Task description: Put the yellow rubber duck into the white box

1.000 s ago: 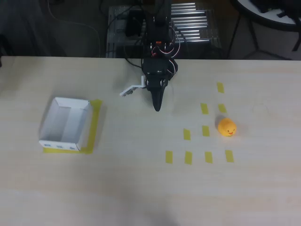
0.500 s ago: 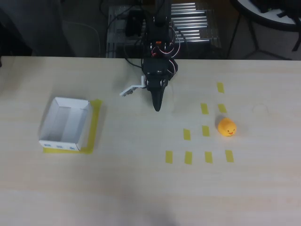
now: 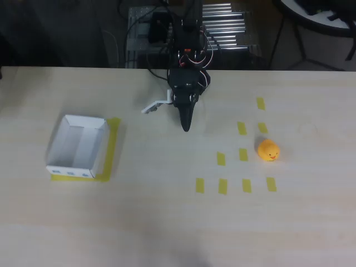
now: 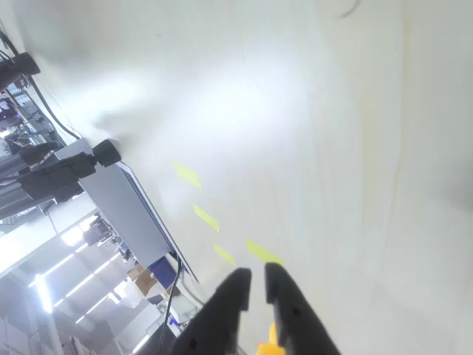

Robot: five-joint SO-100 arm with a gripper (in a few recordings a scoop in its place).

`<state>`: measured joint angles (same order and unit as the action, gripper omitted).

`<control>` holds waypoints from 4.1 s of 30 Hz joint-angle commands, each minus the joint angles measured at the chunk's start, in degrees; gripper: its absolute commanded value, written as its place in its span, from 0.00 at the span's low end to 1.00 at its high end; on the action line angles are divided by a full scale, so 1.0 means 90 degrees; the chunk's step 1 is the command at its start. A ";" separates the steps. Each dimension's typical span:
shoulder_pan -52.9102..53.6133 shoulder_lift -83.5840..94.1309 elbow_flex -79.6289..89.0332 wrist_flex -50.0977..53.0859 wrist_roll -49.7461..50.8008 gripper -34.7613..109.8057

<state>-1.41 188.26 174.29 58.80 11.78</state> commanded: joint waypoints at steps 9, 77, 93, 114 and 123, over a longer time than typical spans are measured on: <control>-0.0020 0.0322 0.0078 0.0098 0.0029 0.24; -0.1553 -0.7412 -1.0869 0.3877 -0.2402 0.24; -0.2695 -1.0449 -1.1357 0.4443 -0.4980 0.54; -0.4697 -1.3584 -1.4316 0.4424 -0.3789 0.61; -0.5088 -1.4404 -1.4434 0.4424 -0.3828 0.62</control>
<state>-44.65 58.54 49.66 97.73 -22.50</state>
